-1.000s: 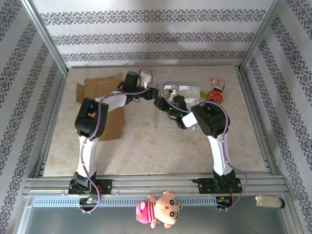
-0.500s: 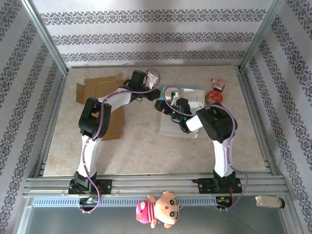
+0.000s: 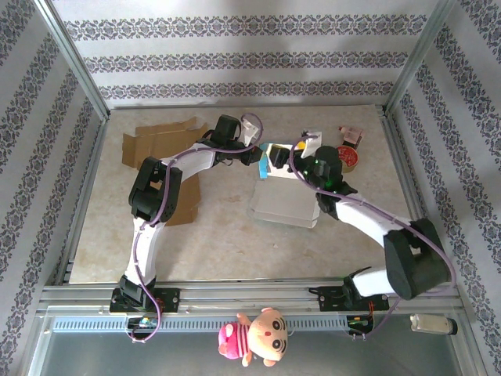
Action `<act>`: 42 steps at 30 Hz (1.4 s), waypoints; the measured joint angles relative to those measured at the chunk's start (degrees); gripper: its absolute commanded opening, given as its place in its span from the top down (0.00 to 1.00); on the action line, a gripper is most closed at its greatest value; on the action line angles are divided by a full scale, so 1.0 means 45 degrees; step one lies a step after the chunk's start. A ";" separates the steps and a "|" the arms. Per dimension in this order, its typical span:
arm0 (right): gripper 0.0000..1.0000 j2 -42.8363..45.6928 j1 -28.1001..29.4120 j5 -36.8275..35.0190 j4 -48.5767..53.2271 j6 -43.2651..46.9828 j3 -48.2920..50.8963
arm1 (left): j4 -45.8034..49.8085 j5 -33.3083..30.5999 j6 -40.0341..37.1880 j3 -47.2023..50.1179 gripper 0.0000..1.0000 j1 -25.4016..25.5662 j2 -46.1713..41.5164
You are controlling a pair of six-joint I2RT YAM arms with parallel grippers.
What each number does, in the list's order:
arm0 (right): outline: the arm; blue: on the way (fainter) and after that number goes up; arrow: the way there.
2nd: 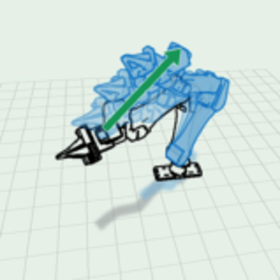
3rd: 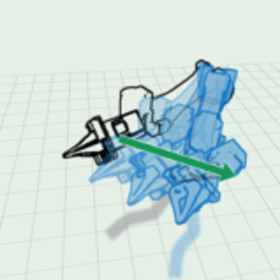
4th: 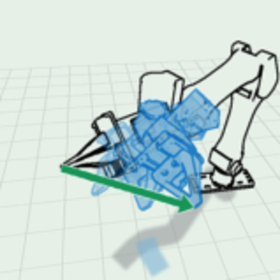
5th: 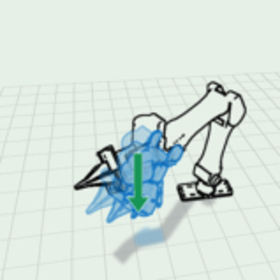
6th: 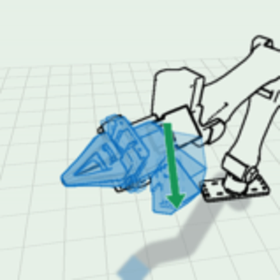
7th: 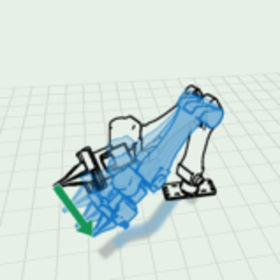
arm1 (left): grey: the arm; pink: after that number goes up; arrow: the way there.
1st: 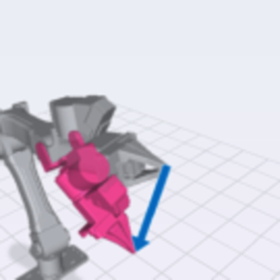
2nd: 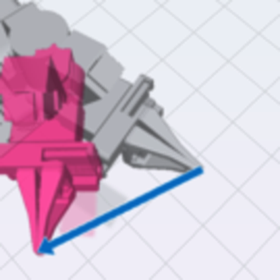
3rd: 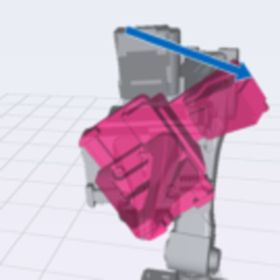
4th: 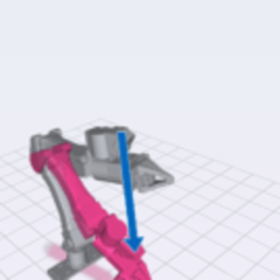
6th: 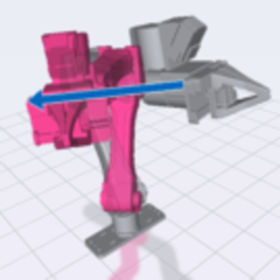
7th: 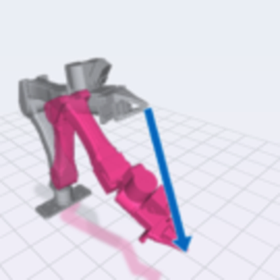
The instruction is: Fold the paper box
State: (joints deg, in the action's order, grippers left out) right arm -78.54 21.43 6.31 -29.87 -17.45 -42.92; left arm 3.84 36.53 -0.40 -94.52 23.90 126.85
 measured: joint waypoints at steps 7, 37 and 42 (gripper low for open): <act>0.05 -0.0136 -0.1001 -0.0631 0.3327 0.7514 -0.1987 | 0.0209 -0.0136 -0.0772 -0.0073 0.97 0.0000 -0.0005; 0.78 -0.4721 -0.1229 -0.2414 0.8995 1.5873 -0.5897 | 0.0889 0.0665 -0.0957 -0.0563 0.76 -0.0005 0.0257; 0.78 -0.4721 -0.1200 -0.2531 0.8927 1.5873 -0.5838 | 0.1336 0.0967 -0.0962 -0.0622 0.74 -0.0063 0.0311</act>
State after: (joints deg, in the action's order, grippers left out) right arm -99.79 16.03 -5.08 10.31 53.98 -69.19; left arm 9.85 40.88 -4.73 -97.32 23.62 128.25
